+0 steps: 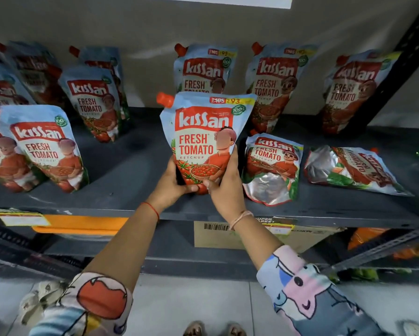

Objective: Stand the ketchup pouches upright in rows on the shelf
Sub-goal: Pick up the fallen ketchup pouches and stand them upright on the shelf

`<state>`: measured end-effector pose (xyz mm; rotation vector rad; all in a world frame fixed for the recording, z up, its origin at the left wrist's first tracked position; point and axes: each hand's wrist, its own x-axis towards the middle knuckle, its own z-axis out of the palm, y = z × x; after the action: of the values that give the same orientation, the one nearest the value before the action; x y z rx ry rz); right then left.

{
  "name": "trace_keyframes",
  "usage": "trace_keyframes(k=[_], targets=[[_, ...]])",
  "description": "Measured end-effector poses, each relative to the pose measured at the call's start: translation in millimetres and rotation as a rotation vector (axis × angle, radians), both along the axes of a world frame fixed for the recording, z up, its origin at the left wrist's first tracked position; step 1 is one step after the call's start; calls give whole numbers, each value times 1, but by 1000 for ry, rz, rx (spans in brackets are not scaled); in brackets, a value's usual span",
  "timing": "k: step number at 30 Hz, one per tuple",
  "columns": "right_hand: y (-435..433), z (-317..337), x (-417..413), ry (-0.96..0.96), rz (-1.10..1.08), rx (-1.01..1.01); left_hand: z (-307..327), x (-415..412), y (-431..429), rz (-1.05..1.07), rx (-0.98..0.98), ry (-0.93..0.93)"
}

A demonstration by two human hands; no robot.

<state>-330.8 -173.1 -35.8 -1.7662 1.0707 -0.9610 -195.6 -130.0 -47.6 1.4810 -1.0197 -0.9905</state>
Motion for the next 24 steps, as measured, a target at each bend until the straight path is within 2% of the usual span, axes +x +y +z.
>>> trace_keyframes(k=[9, 18, 19, 21, 23, 24], targets=[[9, -32, -6, 111, -23, -59, -10, 8, -2, -47, 23, -45], [26, -32, -21, 211, 31, 34, -7, 7, 5, -54, 43, -60], [39, -28, -31, 173, 50, 31, -7, 6, 13, -7, 28, -92], [65, -16, -60, 66, 50, -64, -4, -8, 36, 263, -26, -225], [74, -5, -95, -4, -88, -228, -3, -41, 61, 557, -86, -353], [68, 0, -110, -29, -213, -255, -1, -61, 66, 578, -96, -357]])
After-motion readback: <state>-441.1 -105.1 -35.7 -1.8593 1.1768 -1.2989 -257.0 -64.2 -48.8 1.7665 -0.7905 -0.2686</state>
